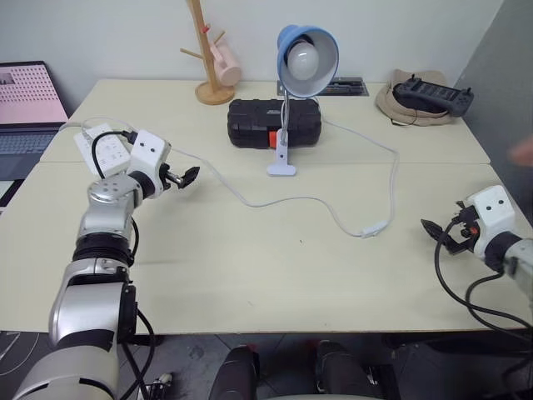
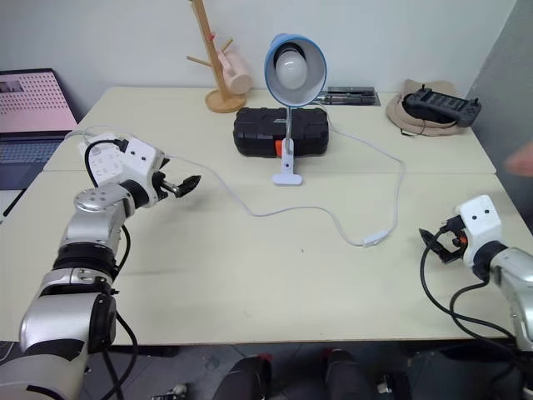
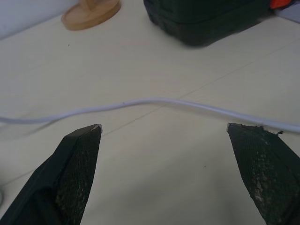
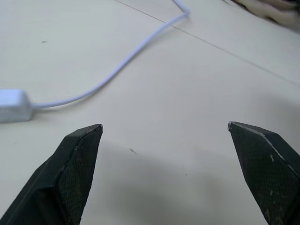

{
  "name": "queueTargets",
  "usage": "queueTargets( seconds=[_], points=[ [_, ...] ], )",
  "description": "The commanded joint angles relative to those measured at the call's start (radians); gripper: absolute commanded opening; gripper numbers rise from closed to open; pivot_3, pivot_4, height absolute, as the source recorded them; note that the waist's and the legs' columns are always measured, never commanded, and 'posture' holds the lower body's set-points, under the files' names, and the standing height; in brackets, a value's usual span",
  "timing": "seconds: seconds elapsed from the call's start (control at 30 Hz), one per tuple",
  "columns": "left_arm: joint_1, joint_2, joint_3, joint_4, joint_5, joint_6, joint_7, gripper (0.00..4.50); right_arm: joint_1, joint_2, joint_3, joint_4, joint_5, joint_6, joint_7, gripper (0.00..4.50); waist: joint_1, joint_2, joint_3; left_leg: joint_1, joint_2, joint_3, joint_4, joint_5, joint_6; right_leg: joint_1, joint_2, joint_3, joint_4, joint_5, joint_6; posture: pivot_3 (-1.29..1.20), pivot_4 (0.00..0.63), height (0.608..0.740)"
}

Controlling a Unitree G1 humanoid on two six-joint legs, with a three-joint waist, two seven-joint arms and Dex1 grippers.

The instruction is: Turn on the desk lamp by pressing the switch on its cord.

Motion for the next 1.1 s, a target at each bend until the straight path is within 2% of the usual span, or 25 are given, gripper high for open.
queueTargets(
  seconds=[0.03,0.13,0.23,0.5,0.7,0.97,1.07,1.1],
  points=[
    [0.025,0.044,-0.041,-0.162,-0.039,0.061,-0.194,4.46,-0.052,-0.099,0.051,0.004,0.038,-0.093,0.228,4.50,-0.001,0.000,0.000,0.000,0.000,0.000,0.000,0.000,0.000,0.000,0.001,0.000,0.000,0.000,0.000,0.00,0.150,0.740],
    [0.084,0.071,-0.078,-0.332,-0.082,0.156,-0.336,4.46,-0.133,-0.145,0.129,0.077,0.014,-0.181,0.356,4.50,-0.004,0.000,0.000,0.001,0.001,0.000,0.000,0.000,0.000,0.001,0.002,0.000,0.000,0.000,0.000,0.00,0.150,0.740],
    [0.191,0.102,-0.137,-0.645,-0.181,0.302,-0.490,4.46,-0.301,-0.145,0.276,0.227,-0.052,-0.332,0.525,4.50,-0.009,0.000,0.000,0.001,0.002,0.000,0.000,0.000,0.000,0.001,0.001,0.001,0.000,0.000,0.000,0.00,0.150,0.740],
    [0.381,0.118,-0.177,-1.161,-0.374,0.540,-0.524,4.46,-0.543,-0.072,0.482,0.666,-0.236,-0.777,0.731,4.50,-0.012,0.001,0.001,0.000,0.005,-0.001,0.000,0.000,0.000,0.001,-0.001,0.001,-0.001,0.000,0.000,0.00,0.150,0.740],
    [0.374,0.110,-0.186,-1.199,-0.407,0.570,-0.505,4.46,-0.661,0.001,0.536,0.891,-0.311,-0.977,0.753,4.50,-0.013,0.001,0.001,0.003,0.005,0.000,0.001,0.000,0.000,0.002,-0.001,0.001,0.000,0.000,0.000,0.00,0.150,0.740],
    [0.359,0.103,-0.210,-1.183,-0.412,0.542,-0.520,4.46,-0.778,0.065,0.554,1.096,-0.374,-1.077,0.755,4.50,-0.018,0.001,0.001,0.003,0.005,-0.001,0.000,0.000,0.000,0.002,-0.001,0.002,0.000,0.000,-0.001,0.00,0.150,0.740],
    [0.361,0.105,-0.212,-1.187,-0.414,0.539,-0.518,4.50,-0.791,0.065,0.556,1.134,-0.386,-1.100,0.766,4.01,-0.018,0.001,0.001,0.003,0.004,-0.001,0.000,0.000,0.000,0.002,-0.001,0.002,0.000,0.000,-0.001,0.00,0.150,0.740],
    [0.362,0.105,-0.213,-1.188,-0.415,0.538,-0.518,4.50,-0.794,0.064,0.554,1.145,-0.388,-1.106,0.767,3.71,-0.018,0.001,0.001,0.003,0.004,-0.001,0.000,0.000,0.000,0.002,-0.001,0.002,0.000,0.000,-0.001,0.00,0.150,0.740]
  ],
)
